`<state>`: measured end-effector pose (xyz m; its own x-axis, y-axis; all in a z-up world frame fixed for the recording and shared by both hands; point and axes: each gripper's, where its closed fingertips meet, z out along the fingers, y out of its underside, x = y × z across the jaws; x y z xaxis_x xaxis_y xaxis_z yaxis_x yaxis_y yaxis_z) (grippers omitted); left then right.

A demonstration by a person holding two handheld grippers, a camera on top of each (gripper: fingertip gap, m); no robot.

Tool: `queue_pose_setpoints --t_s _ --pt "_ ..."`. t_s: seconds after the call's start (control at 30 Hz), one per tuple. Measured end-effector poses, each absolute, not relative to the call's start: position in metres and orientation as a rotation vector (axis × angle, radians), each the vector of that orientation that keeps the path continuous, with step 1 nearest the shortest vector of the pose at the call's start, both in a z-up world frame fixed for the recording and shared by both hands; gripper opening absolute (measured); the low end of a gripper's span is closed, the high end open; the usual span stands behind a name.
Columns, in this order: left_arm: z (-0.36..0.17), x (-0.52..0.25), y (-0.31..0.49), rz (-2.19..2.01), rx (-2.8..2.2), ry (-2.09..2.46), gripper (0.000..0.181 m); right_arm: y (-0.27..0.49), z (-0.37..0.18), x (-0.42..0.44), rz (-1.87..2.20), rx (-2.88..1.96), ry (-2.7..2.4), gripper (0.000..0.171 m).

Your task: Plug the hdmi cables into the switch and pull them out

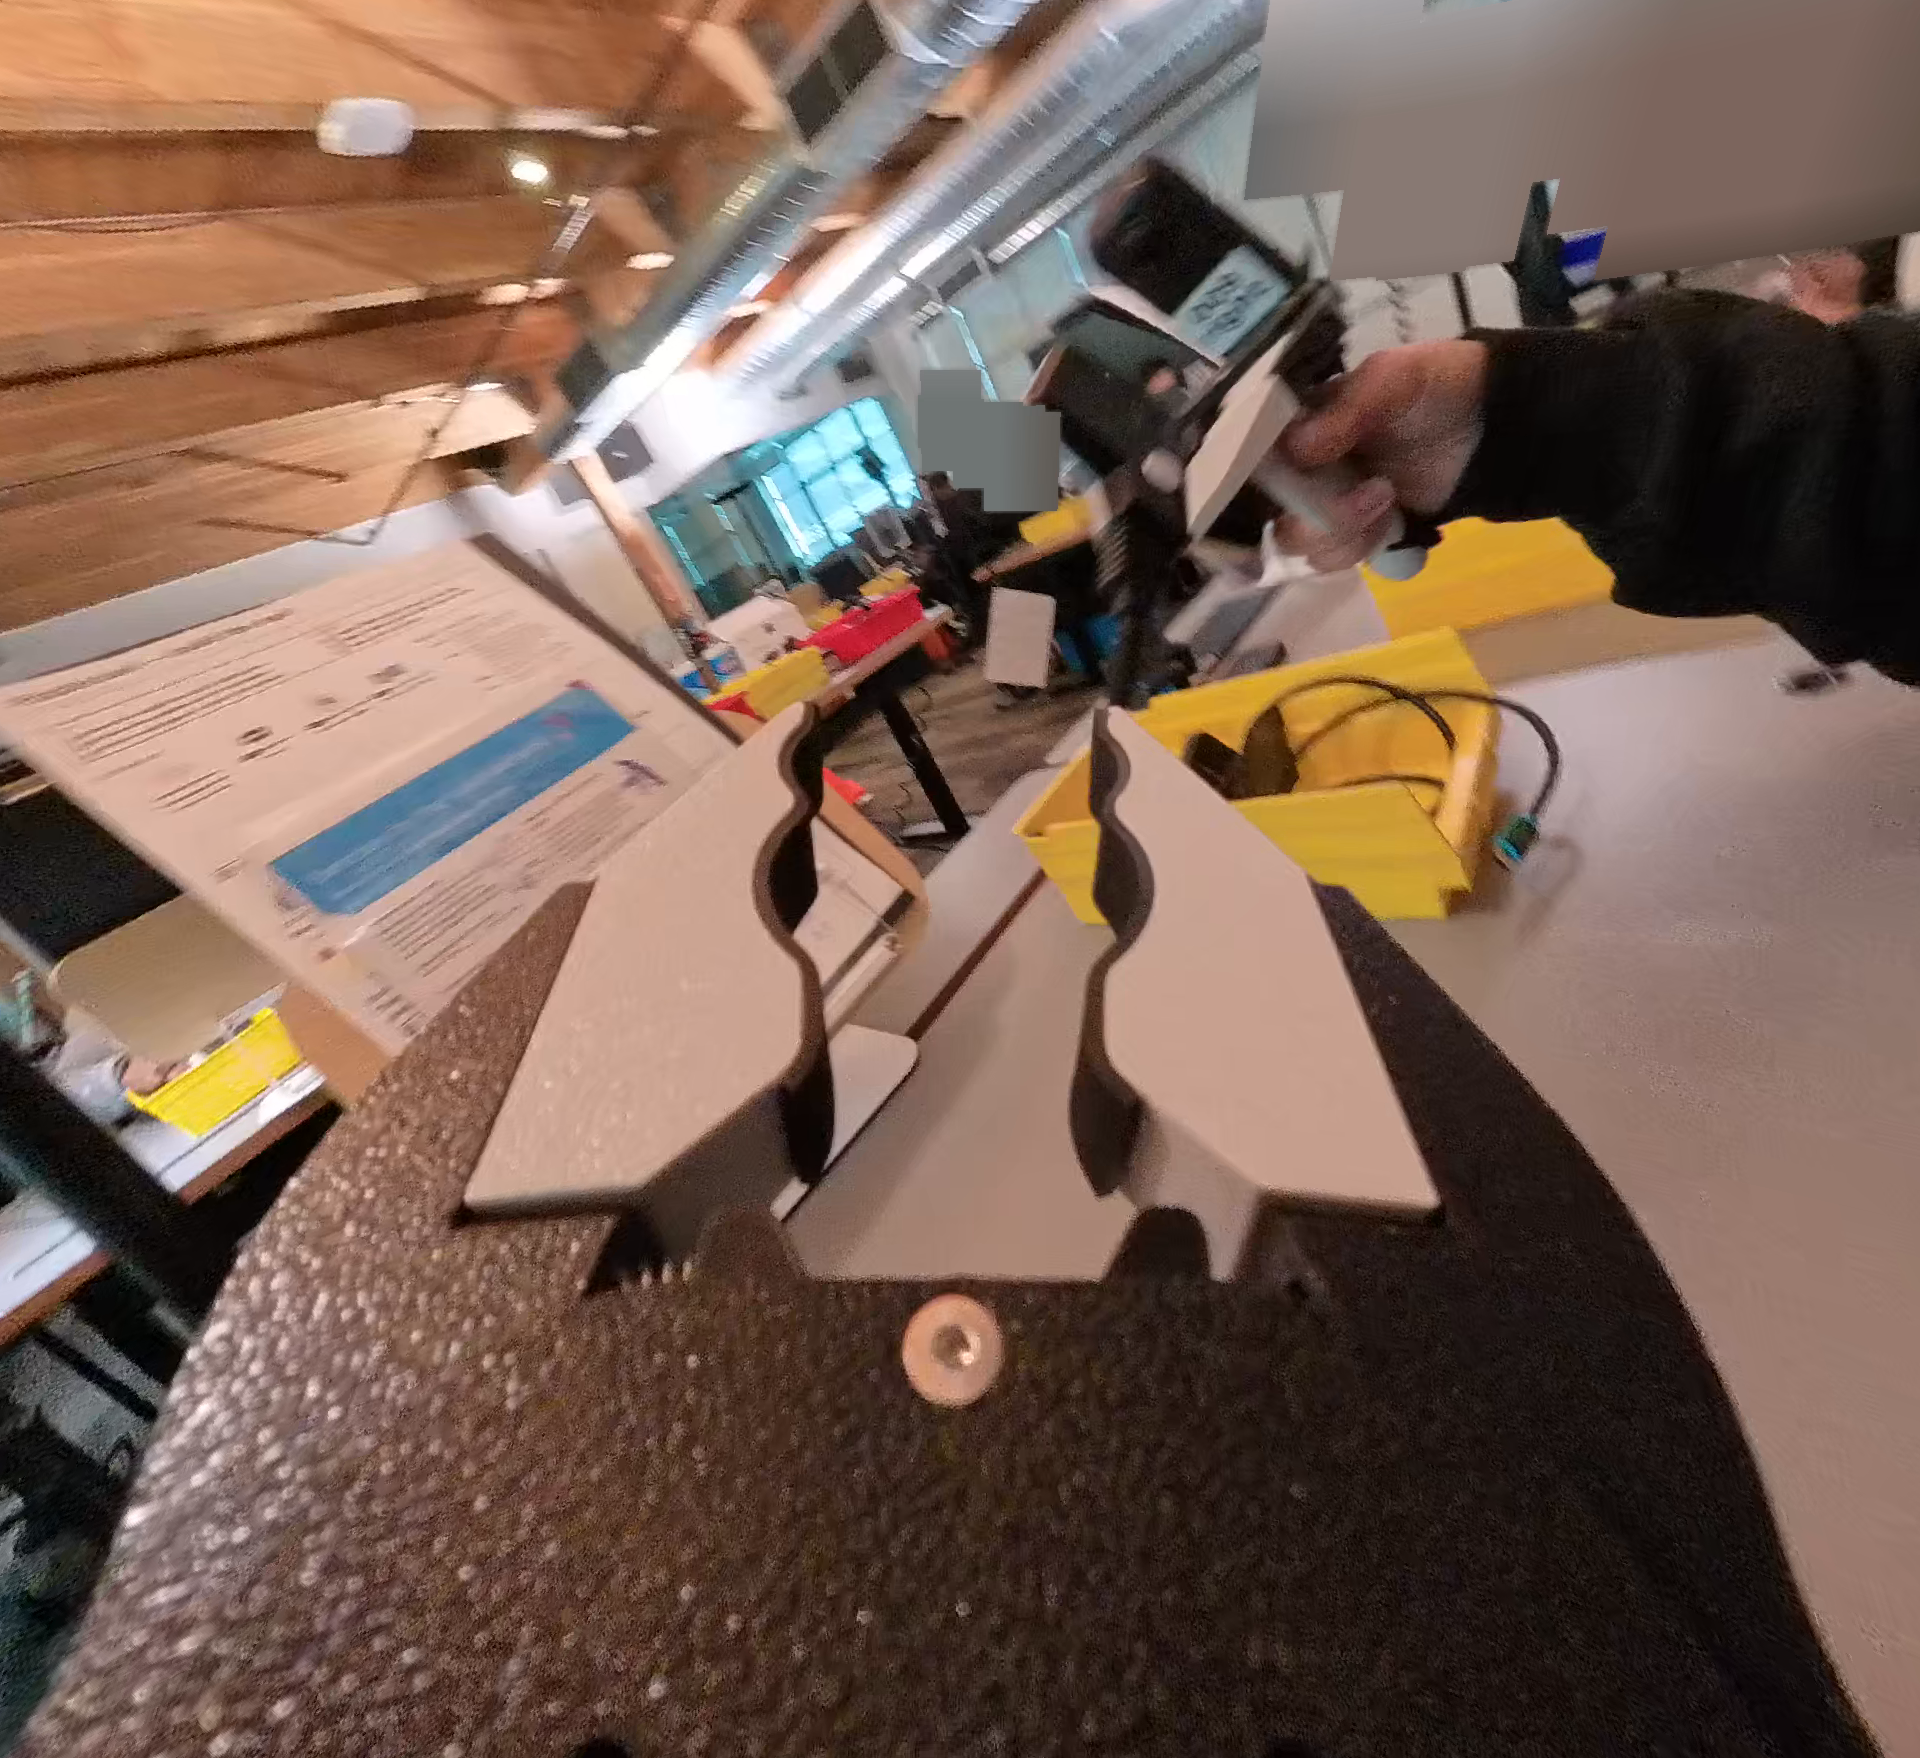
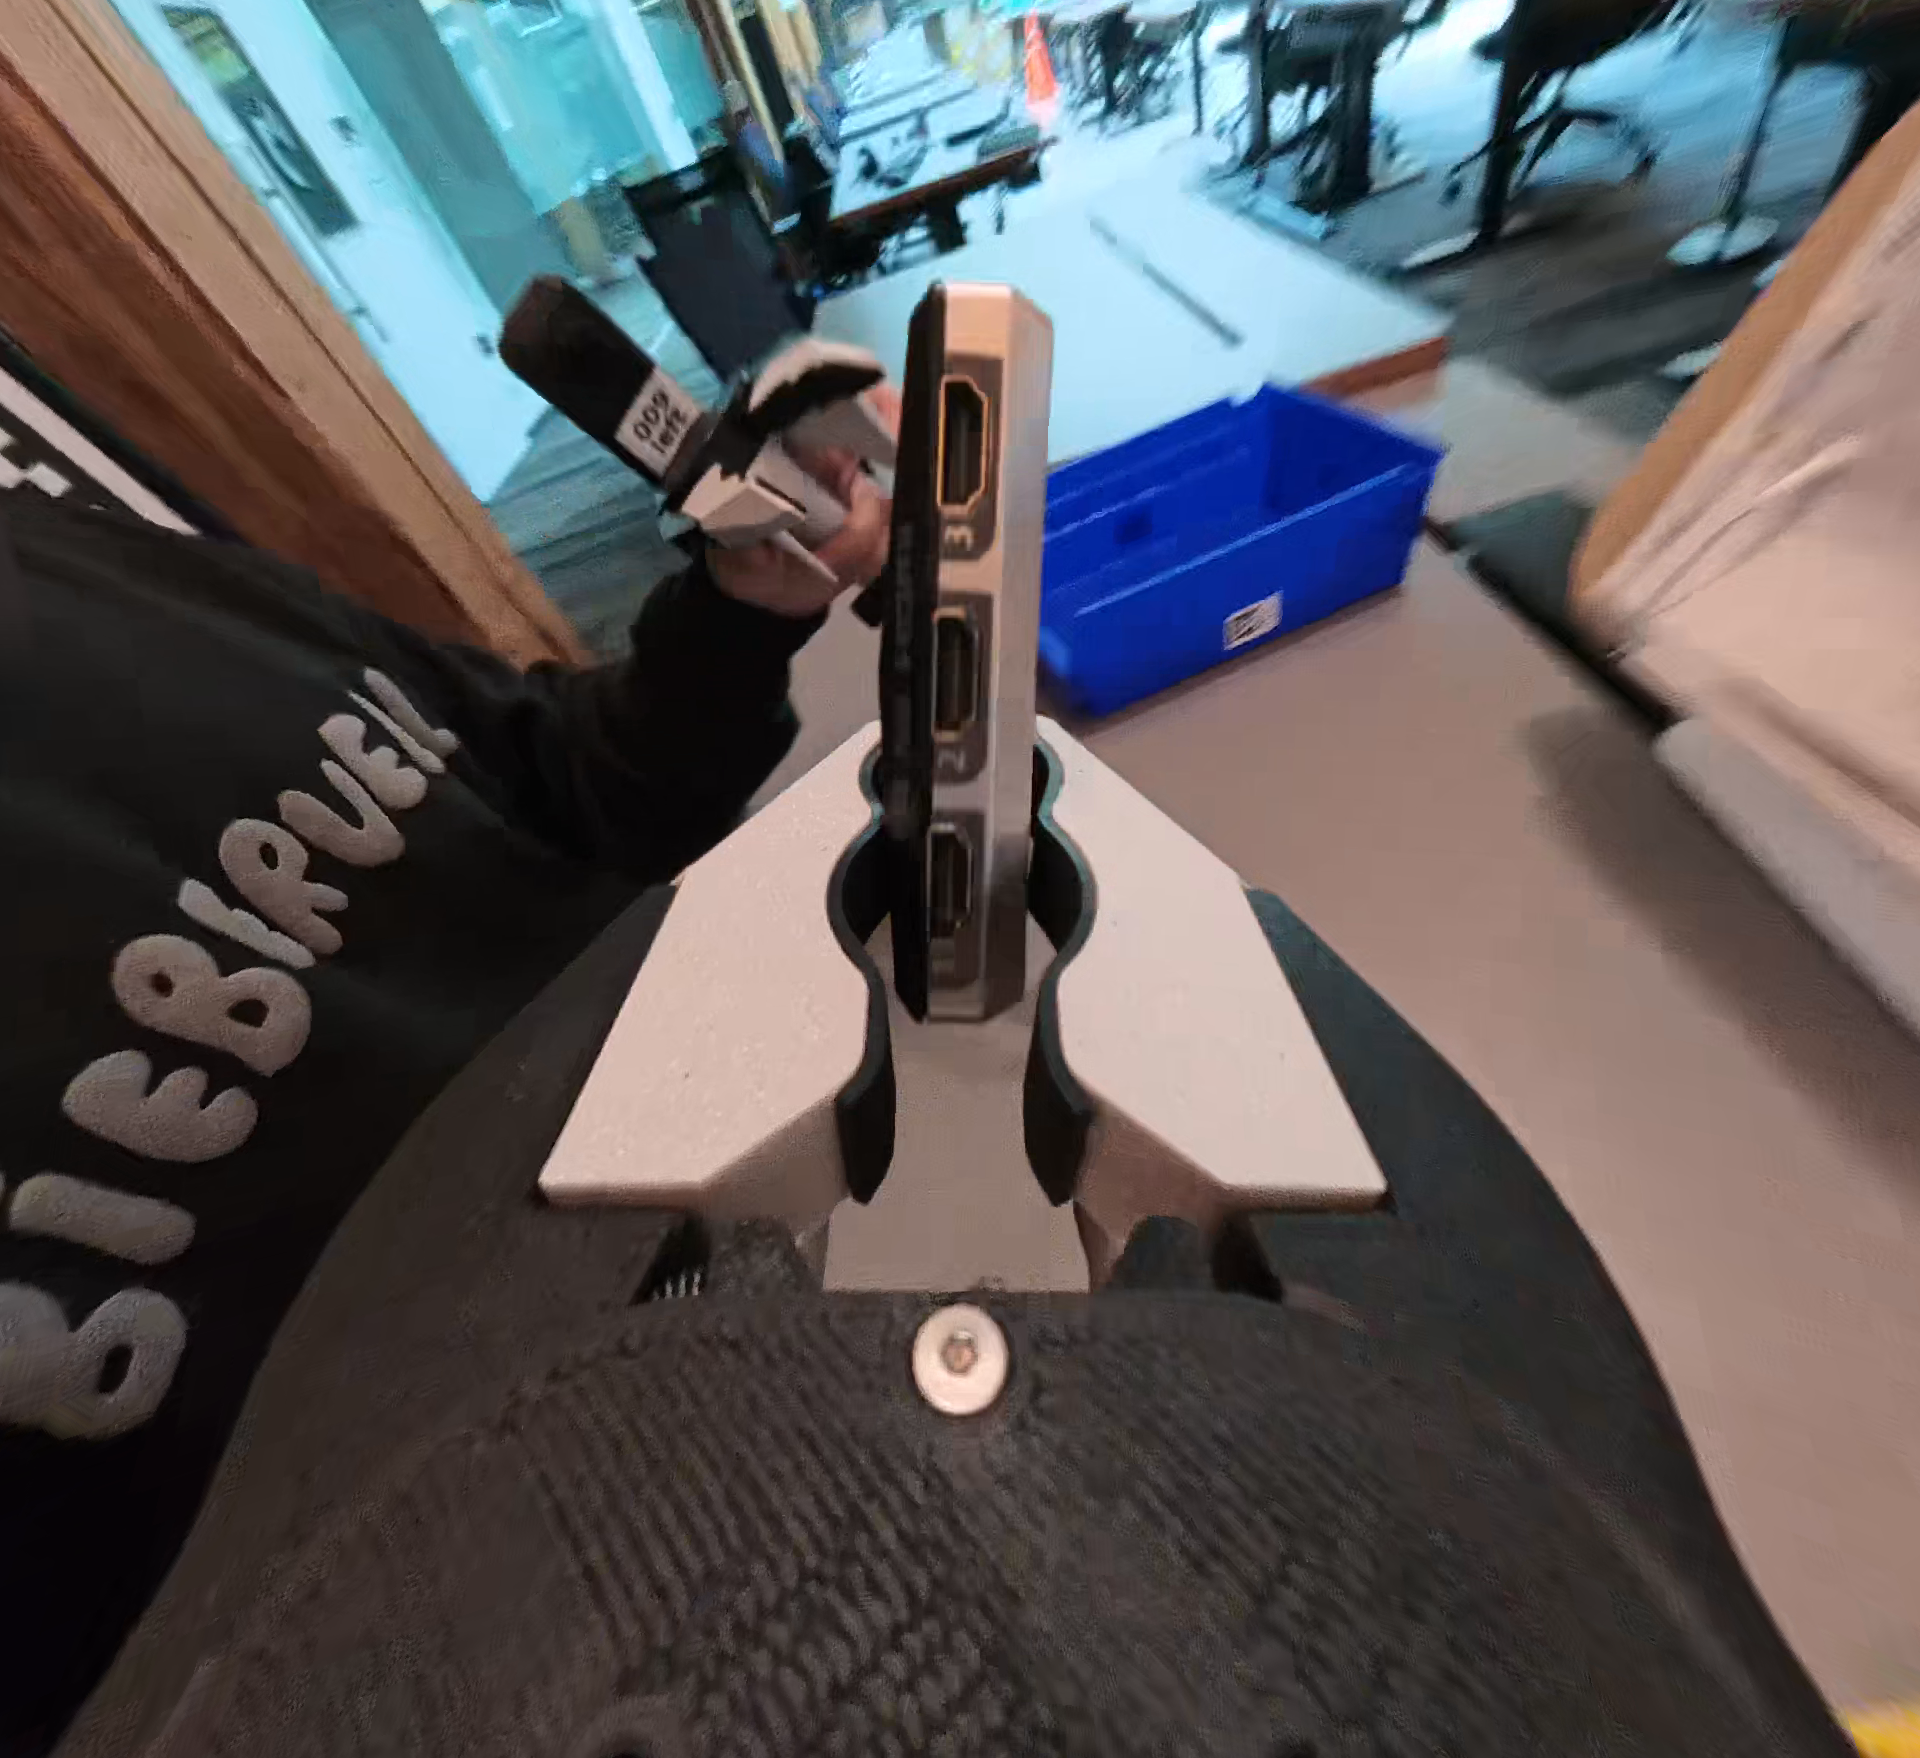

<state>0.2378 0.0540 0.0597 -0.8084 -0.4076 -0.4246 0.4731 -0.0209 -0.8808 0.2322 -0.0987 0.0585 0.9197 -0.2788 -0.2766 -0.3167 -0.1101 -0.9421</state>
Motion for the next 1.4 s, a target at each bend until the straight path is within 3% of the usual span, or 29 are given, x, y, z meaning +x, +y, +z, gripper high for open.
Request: queue_pose_setpoints --t_s 0.23,0.4,0.6,0.87,1.1,1.27,1.4 --pt "0.03 0.261 0.081 -2.014 -0.135 1.667 0.046 -0.212 0.169 0.247 -0.499 -1.711 0.527 0.019" --pt "0.008 0.267 0.072 -2.118 -0.191 1.708 0.044 -0.298 0.182 0.273 -0.725 -1.79 0.682 0.019" --pt "-0.005 0.266 0.057 -2.16 -0.188 1.772 0.044 -0.345 0.088 0.317 -0.628 -2.035 0.856 0.019" --pt "-0.019 0.265 0.049 -2.11 -0.192 1.872 0.044 -0.398 -0.068 0.359 -0.928 -3.12 0.525 0.02" --pt "-0.041 0.25 0.039 -2.086 -0.177 1.989 0.044 -0.364 -0.159 0.374 -0.736 -3.275 0.267 0.021" --pt "-0.046 0.239 0.031 -2.115 -0.173 2.056 0.049 -0.363 -0.196 0.373 -0.624 -3.302 0.416 0.048" --pt "-0.05 0.239 0.033 -2.071 -0.174 2.076 0.055 -0.372 -0.157 0.384 -0.869 -3.154 0.568 0.103"
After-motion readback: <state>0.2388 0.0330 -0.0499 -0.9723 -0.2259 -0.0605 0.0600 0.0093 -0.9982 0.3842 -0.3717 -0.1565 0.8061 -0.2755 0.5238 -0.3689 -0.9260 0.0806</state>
